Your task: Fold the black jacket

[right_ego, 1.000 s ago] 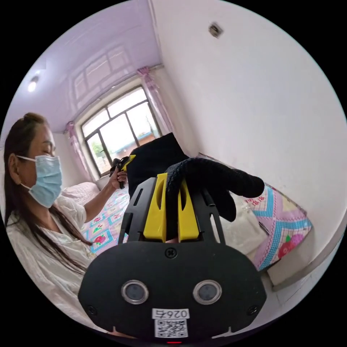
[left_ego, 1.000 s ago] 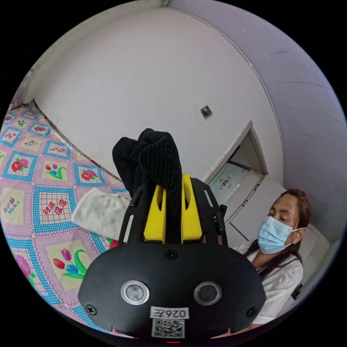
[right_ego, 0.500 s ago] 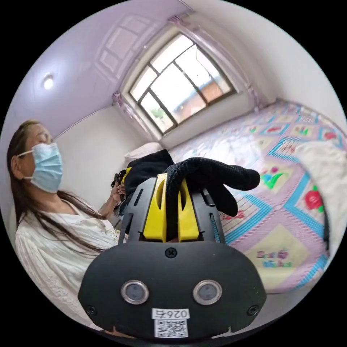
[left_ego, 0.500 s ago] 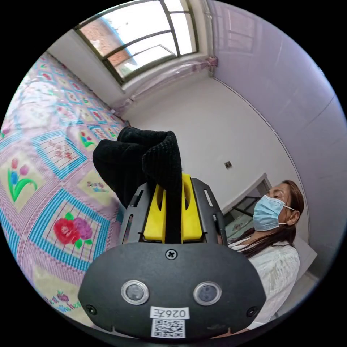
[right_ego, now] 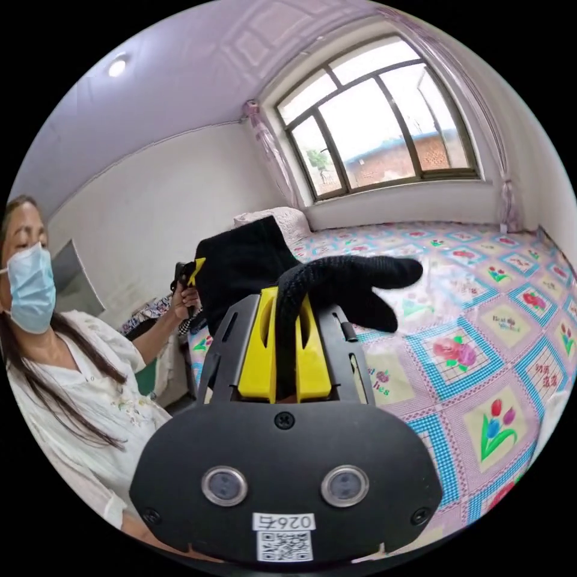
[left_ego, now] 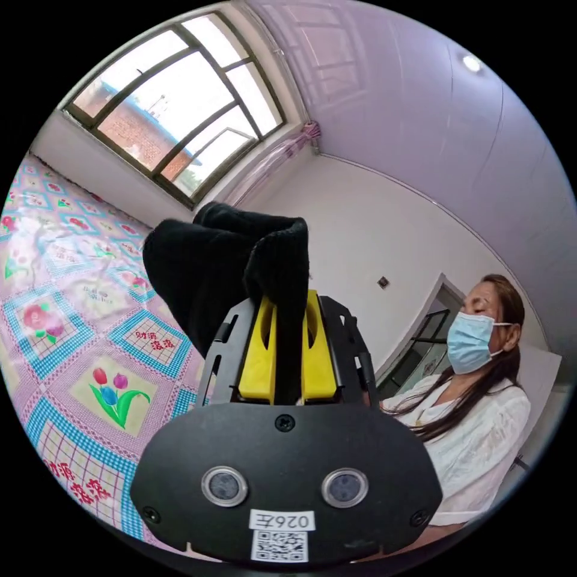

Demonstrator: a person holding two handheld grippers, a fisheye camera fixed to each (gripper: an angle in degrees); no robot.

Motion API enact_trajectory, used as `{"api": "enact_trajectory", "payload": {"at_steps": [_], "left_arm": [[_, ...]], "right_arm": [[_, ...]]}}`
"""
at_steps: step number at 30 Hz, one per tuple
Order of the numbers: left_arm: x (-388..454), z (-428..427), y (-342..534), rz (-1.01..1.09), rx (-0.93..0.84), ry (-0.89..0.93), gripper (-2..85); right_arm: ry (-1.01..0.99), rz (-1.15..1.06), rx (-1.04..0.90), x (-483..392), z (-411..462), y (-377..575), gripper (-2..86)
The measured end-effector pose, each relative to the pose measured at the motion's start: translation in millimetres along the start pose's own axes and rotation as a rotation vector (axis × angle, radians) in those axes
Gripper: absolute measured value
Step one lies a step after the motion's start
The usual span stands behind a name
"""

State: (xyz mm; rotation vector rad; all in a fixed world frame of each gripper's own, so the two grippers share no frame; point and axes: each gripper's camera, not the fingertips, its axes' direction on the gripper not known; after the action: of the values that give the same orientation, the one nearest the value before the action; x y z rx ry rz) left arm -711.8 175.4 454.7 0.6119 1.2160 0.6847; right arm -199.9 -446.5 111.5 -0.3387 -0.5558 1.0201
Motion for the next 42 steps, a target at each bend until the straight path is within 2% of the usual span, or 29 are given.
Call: {"api": "enact_trajectory", "payload": {"at_steps": [3, 4, 6, 8, 9, 11, 13, 18, 23, 25, 26, 27, 28, 29, 32, 33, 36, 38, 39, 41, 42], "left_arm": [[-28.8, -15.5, 53.2, -0.248, -0.01, -0.06, 8.6], [-49.6, -26.6, 84.7, -0.399, 0.004, -0.129, 10.0], [-77.9, -48.2, 137.5, -0.607, 0.104, -0.154, 11.5], [-86.9, -63.5, 174.5, -0.647, 0.21, -0.129, 10.6], [-85.0, -68.2, 186.0, -0.647, 0.288, -0.112, 10.6], [-78.7, -61.2, 179.3, -0.649, 0.29, -0.193, 11.9], [-73.2, -27.3, 133.8, -0.56, 0.102, -0.338, 14.3], [-89.9, 78.5, 36.1, -0.35, -0.249, -0.515, 16.7], [-143.2, 192.6, -21.9, -0.304, -0.503, -0.672, 18.1], [-175.7, 251.0, -28.0, -0.358, -0.643, -0.706, 16.7], [-184.3, 265.0, -25.9, -0.389, -0.686, -0.686, 15.9], [-197.2, 290.4, -20.1, -0.44, -0.794, -0.691, 8.5], [-196.1, 308.8, -17.6, -0.403, -0.865, -0.739, 4.2], [-191.8, 315.3, -18.2, -0.372, -0.876, -0.737, 3.6], [-152.4, 309.5, -31.1, -0.272, -0.733, -0.555, 1.8], [-130.8, 294.7, -34.5, -0.227, -0.631, -0.441, 1.4], [-68.7, 254.3, -23.4, -0.112, -0.458, -0.132, 1.4], [-29.2, 234.4, 0.4, -0.07, -0.455, 0.04, 1.8], [-6.4, 221.1, 24.3, -0.089, -0.487, 0.116, 2.2], [15.1, 197.7, 68.7, -0.203, -0.561, 0.14, 3.4], [20.0, 176.0, 100.8, -0.322, -0.585, 0.071, 4.5]], "right_arm": [[0.009, 0.093, -0.013, 52.4, -32.5, 48.0, 1.3], [0.004, 0.205, -0.022, 90.1, -41.4, 81.1, 1.8], [-0.005, 0.413, -0.03, 152.1, -53.9, 143.3, 2.4], [0.066, 0.626, 0.008, 207.0, -80.3, 229.7, 2.9], [0.078, 0.657, 0.032, 214.2, -88.5, 248.4, 2.9], [0.128, 0.747, 0.101, 231.3, -114.9, 302.7, 4.5], [0.192, 0.78, 0.107, 241.4, -123.1, 321.7, 5.6], [0.241, 0.708, -0.006, 287.3, -94.6, 297.6, 9.6], [0.343, 0.604, -0.077, 357.2, -35.1, 238.2, 16.3], [0.387, 0.618, -0.158, 393.8, -7.2, 229.5, 17.1], [0.395, 0.635, -0.246, 419.5, 15.0, 228.8, 13.1], [0.366, 0.641, -0.309, 431.6, 27.4, 229.7, 11.1], [0.33, 0.664, -0.409, 448.9, 44.3, 231.7, 6.7], [0.366, 0.644, -0.402, 449.7, 40.5, 228.8, 3.3], [0.351, 0.515, -0.282, 418.7, -3.0, 219.3, -0.5], [0.316, 0.482, -0.247, 409.7, -15.0, 219.8, -0.6], [0.006, 0.344, -0.03, 362.9, -87.7, 236.6, -1.0], [-0.239, 0.224, 0.08, 322.4, -151.8, 269.9, -1.1], [-0.286, 0.191, 0.083, 312.3, -167.2, 281.1, -1.0], [-0.346, 0.143, 0.01, 282.4, -222.0, 337.0, -0.5], [-0.316, 0.173, -0.022, 280.2, -233.8, 353.4, 0.2]]}}
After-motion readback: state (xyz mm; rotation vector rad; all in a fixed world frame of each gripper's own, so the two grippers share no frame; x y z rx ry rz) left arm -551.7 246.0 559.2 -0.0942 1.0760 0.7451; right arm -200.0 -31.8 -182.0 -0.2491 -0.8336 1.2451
